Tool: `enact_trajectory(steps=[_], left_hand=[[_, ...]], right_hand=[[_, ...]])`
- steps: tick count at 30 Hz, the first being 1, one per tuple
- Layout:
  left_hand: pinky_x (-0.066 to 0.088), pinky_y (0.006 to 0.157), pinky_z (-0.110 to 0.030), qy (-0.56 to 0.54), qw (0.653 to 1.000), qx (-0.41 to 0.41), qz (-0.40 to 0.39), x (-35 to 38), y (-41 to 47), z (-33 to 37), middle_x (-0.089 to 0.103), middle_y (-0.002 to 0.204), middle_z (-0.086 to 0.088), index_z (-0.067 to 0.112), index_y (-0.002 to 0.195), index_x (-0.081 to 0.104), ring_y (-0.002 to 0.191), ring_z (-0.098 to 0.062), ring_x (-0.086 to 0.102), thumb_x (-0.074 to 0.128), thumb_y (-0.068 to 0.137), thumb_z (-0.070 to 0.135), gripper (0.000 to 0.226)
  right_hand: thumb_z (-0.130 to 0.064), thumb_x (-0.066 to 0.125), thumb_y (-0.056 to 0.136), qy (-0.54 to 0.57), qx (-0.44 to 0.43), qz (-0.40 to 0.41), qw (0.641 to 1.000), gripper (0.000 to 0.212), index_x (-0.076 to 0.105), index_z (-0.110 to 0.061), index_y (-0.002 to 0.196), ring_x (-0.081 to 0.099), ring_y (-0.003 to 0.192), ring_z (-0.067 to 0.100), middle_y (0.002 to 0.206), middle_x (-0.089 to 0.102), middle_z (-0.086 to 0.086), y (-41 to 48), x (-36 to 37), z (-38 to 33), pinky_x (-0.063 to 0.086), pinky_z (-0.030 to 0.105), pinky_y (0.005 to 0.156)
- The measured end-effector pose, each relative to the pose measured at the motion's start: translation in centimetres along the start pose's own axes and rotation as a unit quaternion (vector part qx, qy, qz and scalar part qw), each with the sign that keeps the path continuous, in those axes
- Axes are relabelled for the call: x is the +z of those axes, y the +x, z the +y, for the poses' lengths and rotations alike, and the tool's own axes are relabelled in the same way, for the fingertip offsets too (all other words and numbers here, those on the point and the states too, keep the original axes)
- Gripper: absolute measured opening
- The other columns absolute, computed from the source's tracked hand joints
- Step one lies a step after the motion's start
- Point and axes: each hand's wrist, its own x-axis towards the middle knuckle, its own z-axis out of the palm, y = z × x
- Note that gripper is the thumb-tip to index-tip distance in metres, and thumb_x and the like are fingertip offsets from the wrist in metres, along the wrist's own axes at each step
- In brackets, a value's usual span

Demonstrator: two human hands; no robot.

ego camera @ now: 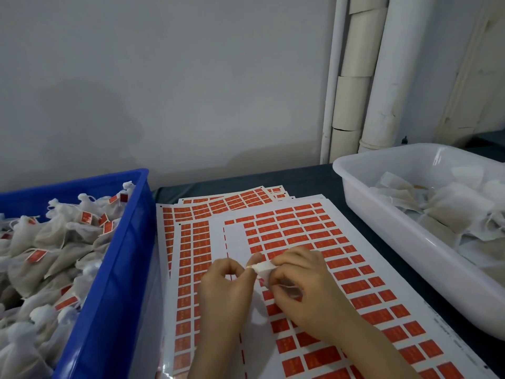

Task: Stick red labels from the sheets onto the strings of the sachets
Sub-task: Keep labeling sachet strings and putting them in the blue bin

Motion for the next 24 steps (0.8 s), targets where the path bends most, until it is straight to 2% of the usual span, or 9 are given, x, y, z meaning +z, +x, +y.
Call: enact_trajectory(steps=[5,7,9,12,16,18,20,22,24], left_hand=[[0.032,0.048,-0.015,-0.083,0.989,-0.117,-0.043,0.2,-0.1,0.7,0.056,0.049,0.013,0.027,0.055,0.060,0.058,-0.011,0.051,0.068,0.082,0.032,0.029],[0.033,0.050,-0.018,-0.119,0.979,-0.159,-0.052,0.2,-0.1,0.8,0.058,0.061,0.014,0.028,0.061,0.062,0.066,-0.012,0.051,0.067,0.082,0.037,0.023],[0.036,0.054,-0.022,-0.144,0.966,-0.204,-0.068,0.3,0.0,0.7,0.060,0.078,0.006,0.021,0.081,0.068,0.075,-0.015,0.053,0.068,0.080,0.041,0.020],[0.042,0.055,-0.021,-0.194,0.950,-0.224,-0.095,0.1,-0.2,0.7,0.059,0.083,0.010,0.022,0.094,0.070,0.078,-0.011,0.053,0.068,0.079,0.037,0.021],[0.049,0.063,-0.020,-0.286,0.930,-0.162,-0.163,-0.2,-0.6,1.2,0.069,0.072,0.026,0.034,0.077,0.077,0.087,-0.005,0.057,0.067,0.070,0.040,0.014],[0.051,0.069,-0.023,-0.302,0.924,-0.135,-0.190,-0.3,-0.5,1.0,0.073,0.084,0.018,0.032,0.082,0.078,0.095,-0.012,0.063,0.064,0.064,0.041,0.024],[0.052,0.072,-0.025,-0.299,0.925,-0.108,-0.210,-0.5,-0.6,1.0,0.075,0.091,0.005,0.028,0.084,0.078,0.092,-0.016,0.068,0.061,0.065,0.043,0.030],[0.052,0.070,-0.026,-0.284,0.931,-0.088,-0.210,-0.6,-0.5,1.1,0.075,0.090,-0.001,0.025,0.083,0.077,0.086,-0.015,0.070,0.056,0.070,0.048,0.034],[0.052,0.067,-0.024,-0.269,0.939,-0.075,-0.203,-0.8,-0.5,1.1,0.075,0.088,-0.001,0.025,0.081,0.077,0.084,-0.015,0.070,0.053,0.071,0.051,0.037]], right_hand=[[-0.027,0.066,0.072,-0.112,-0.047,0.076,0.990,0.016,0.070,-0.024,0.087,0.056,0.097,0.007,0.095,0.068,-0.012,-0.1,0.2,0.0,0.038,0.031,0.091],[-0.029,0.066,0.072,-0.139,-0.062,0.086,0.985,0.016,0.070,-0.025,0.088,0.053,0.097,0.006,0.095,0.068,-0.012,-0.1,0.3,0.0,0.037,0.031,0.091],[-0.029,0.068,0.073,-0.154,-0.075,0.090,0.981,0.017,0.070,-0.025,0.089,0.054,0.097,0.007,0.096,0.068,-0.012,0.0,0.4,0.0,0.036,0.030,0.090],[-0.029,0.065,0.075,-0.145,-0.069,0.091,0.983,0.014,0.071,-0.024,0.088,0.059,0.094,0.008,0.095,0.069,-0.012,0.1,0.6,-0.5,0.038,0.029,0.089],[-0.031,0.065,0.080,0.010,0.020,0.066,0.998,0.005,0.069,-0.029,0.083,0.048,0.097,-0.005,0.093,0.061,-0.027,0.2,0.5,-0.7,0.036,0.020,0.088],[-0.033,0.066,0.081,0.110,0.081,0.039,0.990,0.008,0.063,-0.040,0.081,0.047,0.100,-0.010,0.093,0.055,-0.037,0.2,0.2,-0.7,0.038,0.010,0.085],[-0.030,0.065,0.082,0.167,0.102,0.038,0.980,0.012,0.061,-0.041,0.080,0.052,0.099,-0.011,0.092,0.059,-0.034,0.0,-0.1,-0.6,0.042,0.003,0.078],[-0.034,0.061,0.083,0.206,0.110,0.039,0.972,0.004,0.062,-0.037,0.083,0.056,0.094,-0.007,0.090,0.063,-0.029,0.0,-0.3,-0.6,0.045,0.006,0.076],[-0.045,0.054,0.078,0.223,0.112,0.044,0.967,0.012,0.061,-0.037,0.084,0.057,0.092,-0.004,0.090,0.062,-0.028,-0.1,-0.4,-0.7,0.048,0.008,0.073]])
